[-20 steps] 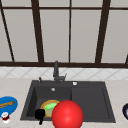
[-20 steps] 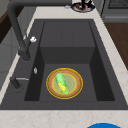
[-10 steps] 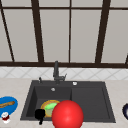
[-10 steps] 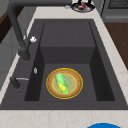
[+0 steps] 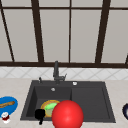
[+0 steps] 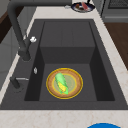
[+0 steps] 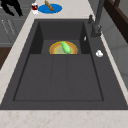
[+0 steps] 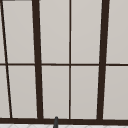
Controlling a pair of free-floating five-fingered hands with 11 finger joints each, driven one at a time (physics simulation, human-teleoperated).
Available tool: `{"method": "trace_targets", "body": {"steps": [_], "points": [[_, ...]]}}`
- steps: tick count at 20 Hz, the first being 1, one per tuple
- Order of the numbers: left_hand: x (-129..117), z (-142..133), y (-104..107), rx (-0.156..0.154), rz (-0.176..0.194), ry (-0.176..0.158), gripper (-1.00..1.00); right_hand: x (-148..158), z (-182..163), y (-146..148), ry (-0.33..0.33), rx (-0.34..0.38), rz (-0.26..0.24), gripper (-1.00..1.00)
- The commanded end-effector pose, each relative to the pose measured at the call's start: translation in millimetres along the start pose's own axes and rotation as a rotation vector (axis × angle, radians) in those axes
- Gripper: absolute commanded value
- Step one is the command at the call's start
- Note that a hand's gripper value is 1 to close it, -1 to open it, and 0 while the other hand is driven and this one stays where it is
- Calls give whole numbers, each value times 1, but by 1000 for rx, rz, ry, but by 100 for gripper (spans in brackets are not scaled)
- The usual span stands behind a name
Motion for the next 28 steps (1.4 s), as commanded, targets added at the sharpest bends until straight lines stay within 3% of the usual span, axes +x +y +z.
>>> {"method": "trace_targets", "body": {"steps": [1, 7, 9, 13, 17, 21, 24, 28], "points": [[0, 0, 0, 0, 0, 0, 0, 0, -1, -12, 30, 96, 21, -100], [0, 0, 0, 0, 0, 0, 0, 0, -12, -18, 27, 222, 8, -100], [0, 0, 0, 0, 0, 0, 0, -3, -23, -14, 24, 205, -1, -100], [0, 0, 0, 0, 0, 0, 0, -9, -53, -13, 21, 253, -17, -100], [0, 0, 0, 0, 0, 0, 0, -31, -63, -22, 12, 242, -51, -100], [0, 0, 0, 0, 0, 0, 0, -58, -72, -12, -20, 252, -76, -100], [0, 0, 0, 0, 0, 0, 0, -61, -72, -1, -33, 237, -60, -100], [0, 0, 0, 0, 0, 0, 0, -64, -76, 8, 11, 222, -42, -100]]}}
